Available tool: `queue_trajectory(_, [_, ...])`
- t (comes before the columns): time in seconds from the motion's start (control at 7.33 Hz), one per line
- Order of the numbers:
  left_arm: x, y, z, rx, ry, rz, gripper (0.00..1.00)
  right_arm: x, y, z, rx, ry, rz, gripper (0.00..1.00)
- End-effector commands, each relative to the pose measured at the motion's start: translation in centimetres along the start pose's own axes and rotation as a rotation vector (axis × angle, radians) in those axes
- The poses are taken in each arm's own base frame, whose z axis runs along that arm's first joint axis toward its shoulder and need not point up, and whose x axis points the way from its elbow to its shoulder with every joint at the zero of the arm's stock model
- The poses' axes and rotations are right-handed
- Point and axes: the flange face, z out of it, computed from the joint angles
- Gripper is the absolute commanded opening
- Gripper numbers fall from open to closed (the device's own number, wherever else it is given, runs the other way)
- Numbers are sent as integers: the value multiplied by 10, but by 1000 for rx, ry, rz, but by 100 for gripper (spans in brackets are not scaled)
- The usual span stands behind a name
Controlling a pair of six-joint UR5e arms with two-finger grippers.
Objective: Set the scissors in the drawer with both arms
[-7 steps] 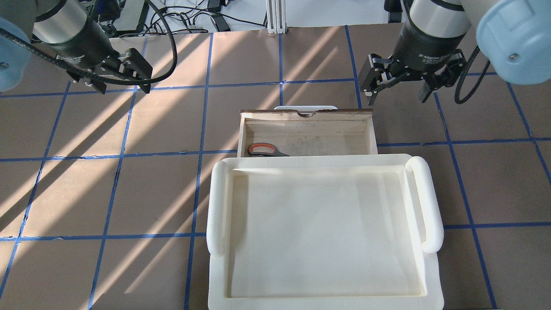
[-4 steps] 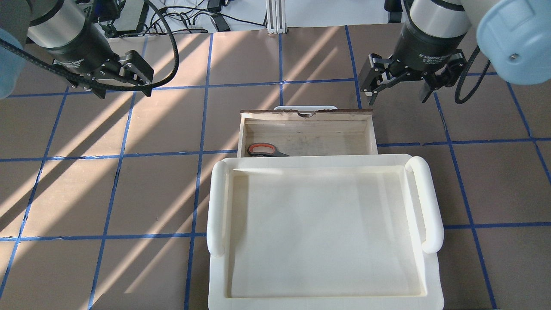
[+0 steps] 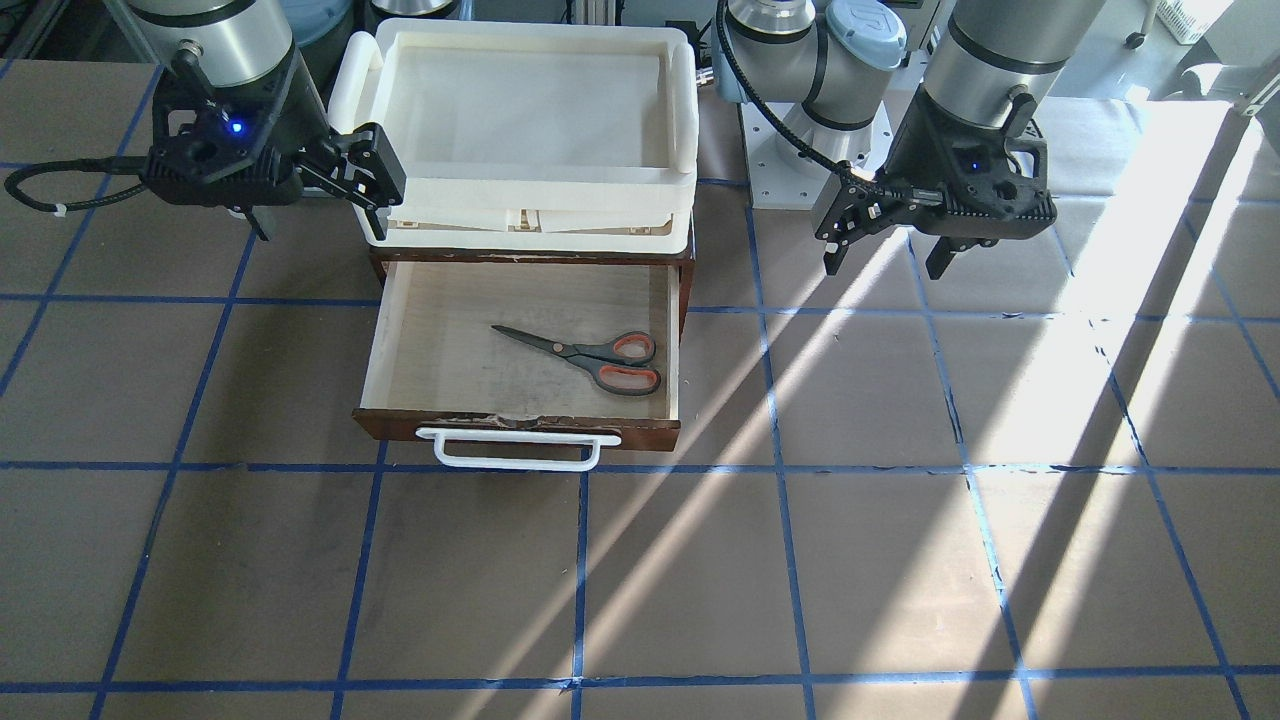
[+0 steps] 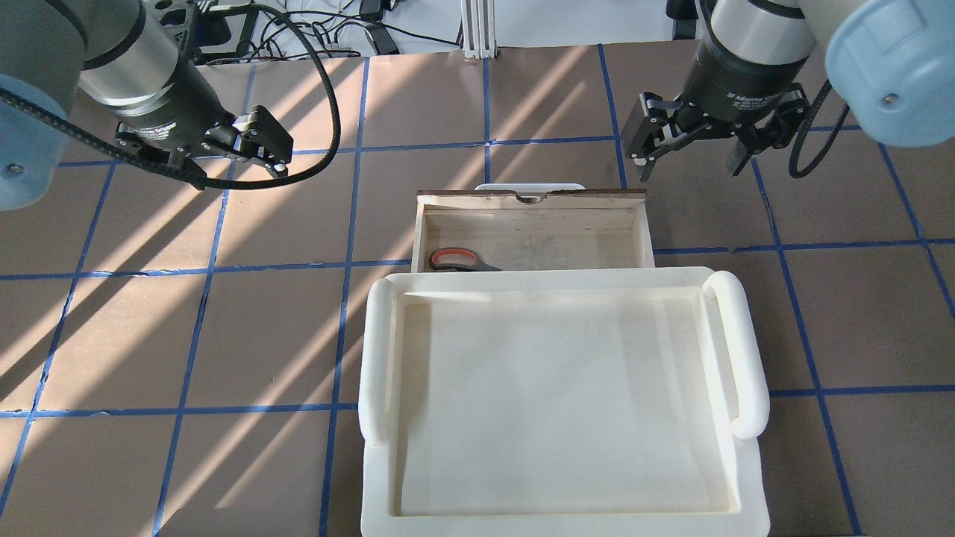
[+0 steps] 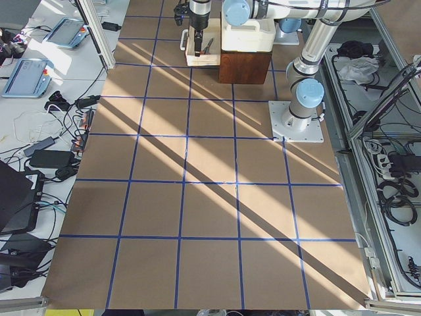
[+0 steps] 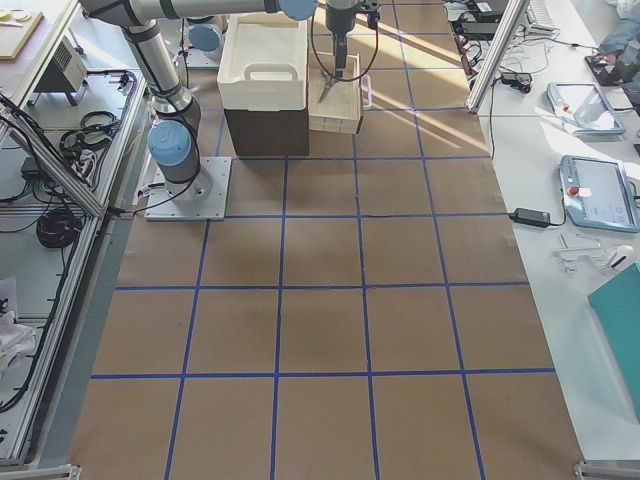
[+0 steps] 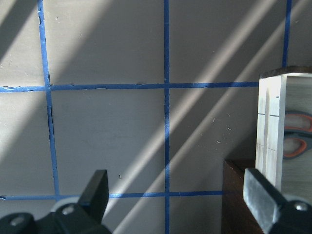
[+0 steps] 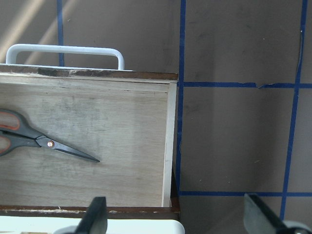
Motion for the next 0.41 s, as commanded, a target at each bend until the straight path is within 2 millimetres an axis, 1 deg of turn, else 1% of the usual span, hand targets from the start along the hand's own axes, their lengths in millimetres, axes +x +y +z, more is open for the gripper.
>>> queue_trajectory(0.0, [1, 6, -5, 10, 0, 5, 100, 0, -3, -3, 27, 0, 6, 100])
queue_trajectory(0.27, [1, 8, -7, 13, -2, 6, 100, 0, -2, -3, 27, 0, 6, 100])
